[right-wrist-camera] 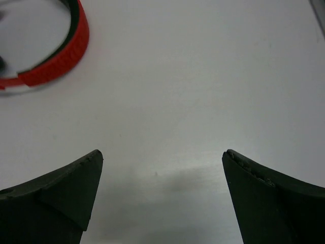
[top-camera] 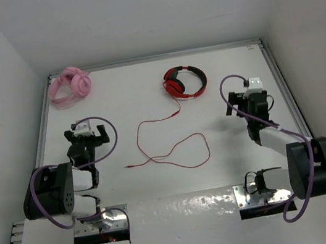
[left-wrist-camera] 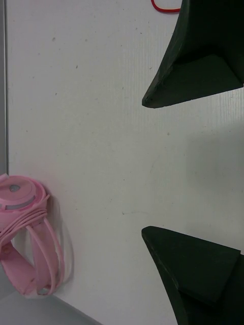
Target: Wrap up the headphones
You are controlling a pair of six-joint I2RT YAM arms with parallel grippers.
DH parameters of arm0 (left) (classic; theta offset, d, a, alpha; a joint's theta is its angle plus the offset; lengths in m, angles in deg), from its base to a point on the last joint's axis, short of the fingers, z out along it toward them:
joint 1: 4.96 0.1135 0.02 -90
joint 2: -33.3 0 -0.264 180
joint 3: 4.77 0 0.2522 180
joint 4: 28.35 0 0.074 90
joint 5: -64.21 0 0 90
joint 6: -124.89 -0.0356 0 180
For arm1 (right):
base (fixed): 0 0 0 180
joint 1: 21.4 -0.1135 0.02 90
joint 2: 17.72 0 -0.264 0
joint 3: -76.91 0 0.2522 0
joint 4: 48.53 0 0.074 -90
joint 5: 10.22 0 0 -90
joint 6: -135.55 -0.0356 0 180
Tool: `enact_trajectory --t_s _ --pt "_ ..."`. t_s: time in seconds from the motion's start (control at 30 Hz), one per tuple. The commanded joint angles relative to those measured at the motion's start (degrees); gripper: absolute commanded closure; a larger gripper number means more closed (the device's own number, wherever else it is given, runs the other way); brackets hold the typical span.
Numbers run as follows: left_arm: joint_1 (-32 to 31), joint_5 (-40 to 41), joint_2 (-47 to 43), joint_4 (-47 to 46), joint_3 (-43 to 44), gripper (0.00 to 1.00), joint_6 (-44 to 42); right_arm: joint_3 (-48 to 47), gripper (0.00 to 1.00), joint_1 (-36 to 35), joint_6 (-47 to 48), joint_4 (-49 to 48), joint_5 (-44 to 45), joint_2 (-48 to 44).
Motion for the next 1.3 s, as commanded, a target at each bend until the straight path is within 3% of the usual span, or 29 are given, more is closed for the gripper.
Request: enact_trajectory --t_s 0.0,0.13,0.23,0.3,0.33,0.4,0.43,0.47,0.57,0.6,0.67,0.77,0.9,1.0,1.03,1.1,1.13,1.2,1.27 --pt "0.86 -0.94 0.18 -2.18 0.97 0.00 0.71 -12.00 0.01 -0.19 2.53 15.87 -0.43 -1.83" --pt "0.86 -0.94 0.18 -2.10 1.06 0.00 0.88 -27.10 0.01 -0.28 5.16 26.50 -4.38 3.08" --pt "1.30 -3.64 -0.08 -1.92 3.23 0.00 0.71 -43.79 0.16 -1.41 10.07 41.16 -4.93 12.21" --pt "1.30 -6.72 -3.41 23.70 12.68 0.00 -2.52 -53.88 0.16 -3.35 10.53 48.30 -0.45 19.22" --pt "1.12 -11.70 -3.25 34.10 27.10 0.00 -6.29 -56.73 0.16 -3.70 10.36 49.80 1.14 21.35" --pt "-0.11 -12.01 0.68 58.50 39.93 0.00 -11.40 -64.26 0.14 -3.88 10.27 53.22 -0.67 27.75" --pt "-0.20 -11.66 1.31 62.73 47.82 0.00 -12.55 -67.10 0.13 -3.97 10.35 54.46 -2.35 30.31" --pt "-0.20 -11.40 1.58 67.73 50.16 0.00 -14.39 -72.87 0.13 -4.05 10.27 56.74 -5.67 32.95" --pt "-0.28 -11.48 1.85 76.87 56.50 0.01 -17.21 -85.08 0.13 -4.93 10.70 61.91 -7.63 44.90" --pt "-0.29 -12.27 2.46 79.35 57.82 0.09 -17.57 -87.84 0.14 -5.46 11.49 63.08 -7.72 47.80" --pt "-0.46 -13.32 2.46 84.54 60.38 0.17 -17.14 -93.64 0.13 -7.29 15.69 64.41 -6.42 55.02" --pt "-1.16 -14.38 1.50 87.02 60.38 0.27 -15.12 -96.82 0.09 -8.97 18.00 60.83 -4.74 61.35" --pt "-1.52 -14.64 0.35 88.08 59.68 0.31 -12.22 -99.11 0.11 -9.07 15.28 54.48 -5.26 67.33" --pt "-3.18 -15.17 0.00 89.40 59.94 0.34 -11.51 -99.30 0.39 -9.50 13.61 51.49 -5.62 69.27" --pt "-3.71 -15.17 0.09 89.66 59.94 0.36 -11.33 -98.34 0.64 -9.85 11.00 49.92 -4.83 69.01" --pt "-4.32 -15.09 0.35 90.19 60.20 0.39 -10.54 -94.04 0.91 -10.29 6.52 48.42 -2.64 66.04" --pt "-4.50 -15.09 0.53 90.97 60.55 0.39 -9.93 -89.76 1.00 -10.73 3.62 48.15 0.77 64.28" --pt "-4.59 -14.82 0.70 91.33 61.17 0.41 -8.70 -84.12 1.00 -11.26 -7.06 47.27 3.60 57.61" --pt "-4.68 -14.03 0.97 91.77 61.70 0.44 -6.68 -72.62 1.00 -11.96 -17.28 45.16 9.63 48.94"
